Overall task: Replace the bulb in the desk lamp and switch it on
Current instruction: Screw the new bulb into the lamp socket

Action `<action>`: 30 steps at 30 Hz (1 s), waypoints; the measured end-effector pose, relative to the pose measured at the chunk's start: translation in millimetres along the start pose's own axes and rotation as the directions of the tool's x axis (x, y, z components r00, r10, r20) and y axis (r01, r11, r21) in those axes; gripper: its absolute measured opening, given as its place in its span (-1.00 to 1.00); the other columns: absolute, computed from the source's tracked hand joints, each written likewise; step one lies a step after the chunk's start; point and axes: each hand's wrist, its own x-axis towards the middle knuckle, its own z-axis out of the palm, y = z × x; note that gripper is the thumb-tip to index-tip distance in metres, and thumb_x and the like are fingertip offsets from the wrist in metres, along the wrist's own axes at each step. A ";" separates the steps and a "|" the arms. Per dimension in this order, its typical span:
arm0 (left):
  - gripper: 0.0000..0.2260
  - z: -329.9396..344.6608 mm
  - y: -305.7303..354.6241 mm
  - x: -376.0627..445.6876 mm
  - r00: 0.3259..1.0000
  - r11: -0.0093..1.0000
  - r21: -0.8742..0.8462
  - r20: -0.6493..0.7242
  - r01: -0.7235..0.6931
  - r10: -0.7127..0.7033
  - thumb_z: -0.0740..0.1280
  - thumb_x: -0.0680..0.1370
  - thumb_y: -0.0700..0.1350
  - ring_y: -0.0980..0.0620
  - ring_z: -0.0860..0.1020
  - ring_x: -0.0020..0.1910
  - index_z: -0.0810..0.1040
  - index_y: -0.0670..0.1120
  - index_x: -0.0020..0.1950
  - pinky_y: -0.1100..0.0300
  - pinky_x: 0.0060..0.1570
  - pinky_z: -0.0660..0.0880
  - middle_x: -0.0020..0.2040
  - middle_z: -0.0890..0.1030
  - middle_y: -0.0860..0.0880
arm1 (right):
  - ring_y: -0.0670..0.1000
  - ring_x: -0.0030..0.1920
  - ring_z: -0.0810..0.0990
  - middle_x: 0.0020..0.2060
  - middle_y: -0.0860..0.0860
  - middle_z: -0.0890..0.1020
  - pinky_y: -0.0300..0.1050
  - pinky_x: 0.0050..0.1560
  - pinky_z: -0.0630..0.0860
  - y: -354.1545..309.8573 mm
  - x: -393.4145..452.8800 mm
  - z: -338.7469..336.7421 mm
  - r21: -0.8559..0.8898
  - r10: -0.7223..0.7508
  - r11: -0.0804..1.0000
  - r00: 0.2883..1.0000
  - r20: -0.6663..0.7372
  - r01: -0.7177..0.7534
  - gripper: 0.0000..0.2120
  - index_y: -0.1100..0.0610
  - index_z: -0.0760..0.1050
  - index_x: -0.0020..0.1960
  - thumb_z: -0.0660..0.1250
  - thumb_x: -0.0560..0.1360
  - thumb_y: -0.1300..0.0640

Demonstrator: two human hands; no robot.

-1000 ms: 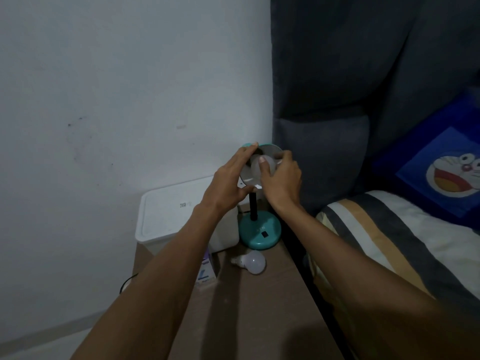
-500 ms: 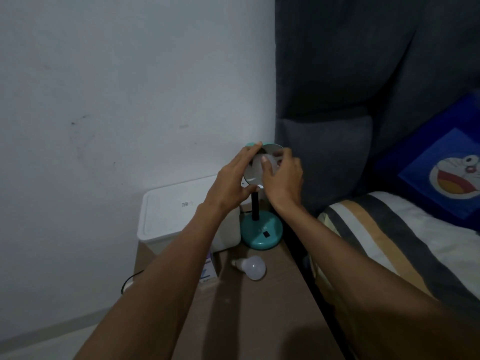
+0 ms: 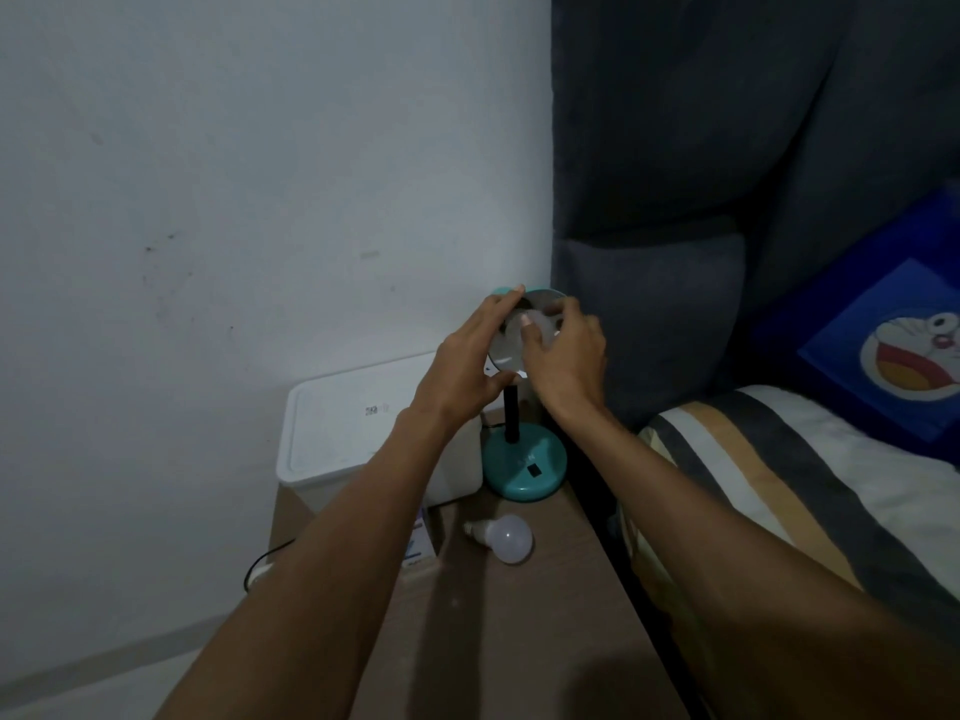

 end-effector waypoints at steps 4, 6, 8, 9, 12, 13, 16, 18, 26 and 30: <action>-0.12 -1.3 -0.7 0.2 1.000 1.000 -0.002 -0.007 -0.003 0.003 0.61 0.44 -0.27 0.19 0.33 0.51 0.26 -0.10 0.67 0.47 0.45 0.24 0.61 0.37 -0.06 | 0.14 0.15 0.61 0.18 0.14 0.60 -0.07 -0.01 0.55 2.2 2.3 -0.3 0.019 0.060 0.998 0.998 0.013 -0.060 -0.58 0.13 0.46 0.27 0.42 0.52 -0.05; -0.12 -2.1 -0.6 -0.4 1.000 1.000 0.005 -0.008 -0.007 0.007 0.62 0.43 -0.25 0.21 0.31 0.50 0.26 -0.11 0.67 0.51 0.44 0.22 0.61 0.37 -0.05 | 0.16 0.11 0.62 0.15 0.17 0.61 -0.14 -0.13 0.44 1.5 3.9 -2.3 0.035 0.140 0.990 0.990 -0.003 -0.139 -0.62 0.17 0.46 0.23 0.32 0.59 -0.10; -0.12 -2.0 -0.1 -0.6 1.000 1.000 0.006 -0.004 0.000 0.000 0.62 0.44 -0.25 0.22 0.31 0.49 0.25 -0.09 0.67 0.53 0.42 0.22 0.62 0.37 -0.05 | 0.15 0.11 0.61 0.14 0.16 0.61 -0.16 -0.14 0.38 0.6 2.5 -2.8 0.009 0.112 0.994 0.993 -0.021 -0.112 -0.64 0.16 0.45 0.22 0.27 0.62 -0.11; -0.11 -1.7 -0.4 -0.7 1.000 1.000 0.004 -0.002 0.000 0.000 0.62 0.44 -0.25 0.20 0.33 0.50 0.24 -0.08 0.67 0.51 0.43 0.23 0.62 0.36 -0.04 | 0.15 0.13 0.60 0.15 0.15 0.59 -0.15 -0.12 0.39 0.2 1.2 -2.1 -0.002 0.072 0.997 0.997 -0.032 -0.072 -0.65 0.15 0.44 0.24 0.28 0.62 -0.10; -0.11 0.1 -0.5 -0.4 1.000 1.000 -0.009 0.010 -0.001 0.001 0.62 0.45 -0.24 0.05 0.39 0.54 0.24 -0.06 0.68 0.37 0.48 0.32 0.63 0.35 -0.03 | 0.10 0.16 0.54 0.23 0.12 0.48 -0.15 -0.03 0.40 2.0 -2.0 0.1 0.008 -0.032 0.999 0.999 0.011 0.032 -0.63 0.08 0.41 0.31 0.36 0.58 -0.04; -0.12 0.3 -0.7 -0.5 1.000 1.000 -0.013 0.010 -0.001 0.001 0.61 0.45 -0.24 0.04 0.40 0.54 0.24 -0.06 0.68 0.35 0.48 0.34 0.63 0.35 -0.03 | 0.09 0.15 0.53 0.23 0.10 0.46 -0.15 -0.02 0.41 3.2 -2.4 0.6 0.004 -0.043 0.999 0.998 0.038 0.043 -0.58 0.06 0.41 0.32 0.41 0.54 -0.02; -0.12 0.6 -1.7 -0.8 1.000 1.000 -0.012 0.009 0.002 -0.002 0.61 0.45 -0.25 0.08 0.40 0.52 0.24 -0.06 0.68 0.44 0.45 0.29 0.62 0.36 -0.03 | 0.10 0.13 0.56 0.21 0.11 0.52 -0.19 -0.07 0.46 6.7 -0.7 -0.1 -0.008 -0.007 1.000 0.999 0.052 0.007 -0.52 0.08 0.40 0.30 0.49 0.48 -0.01; -0.10 0.0 -2.2 -1.1 1.000 1.000 -0.001 0.015 0.008 -0.008 0.62 0.44 -0.24 0.02 0.41 0.53 0.23 -0.05 0.68 0.50 0.44 0.25 0.63 0.35 -0.03 | 0.07 0.04 0.61 0.14 0.11 0.59 -0.29 -0.28 0.41 6.2 -0.1 -0.2 0.018 0.076 0.997 0.997 0.035 -0.076 -0.59 0.12 0.42 0.26 0.39 0.55 -0.10; -0.11 -0.1 -0.7 -1.5 1.000 1.000 -0.004 0.009 -0.003 0.003 0.62 0.44 -0.23 0.08 0.37 0.53 0.24 -0.09 0.68 0.46 0.46 0.27 0.63 0.35 -0.07 | 0.13 0.18 0.54 0.22 0.12 0.50 -0.08 -0.01 0.45 5.1 -0.8 3.2 -0.017 0.001 1.000 1.000 -0.006 -0.001 -0.58 0.10 0.40 0.30 0.32 0.58 -0.13; -0.12 0.4 -1.2 -0.8 1.000 1.000 -0.018 0.010 0.001 0.000 0.61 0.46 -0.24 0.00 0.40 0.55 0.23 -0.08 0.68 0.40 0.48 0.29 0.63 0.36 -0.06 | 0.12 0.17 0.58 0.22 0.12 0.54 0.00 0.06 0.58 8.4 -0.5 1.0 -0.016 -0.009 1.000 0.998 0.060 0.010 -0.50 0.09 0.40 0.32 0.47 0.48 -0.05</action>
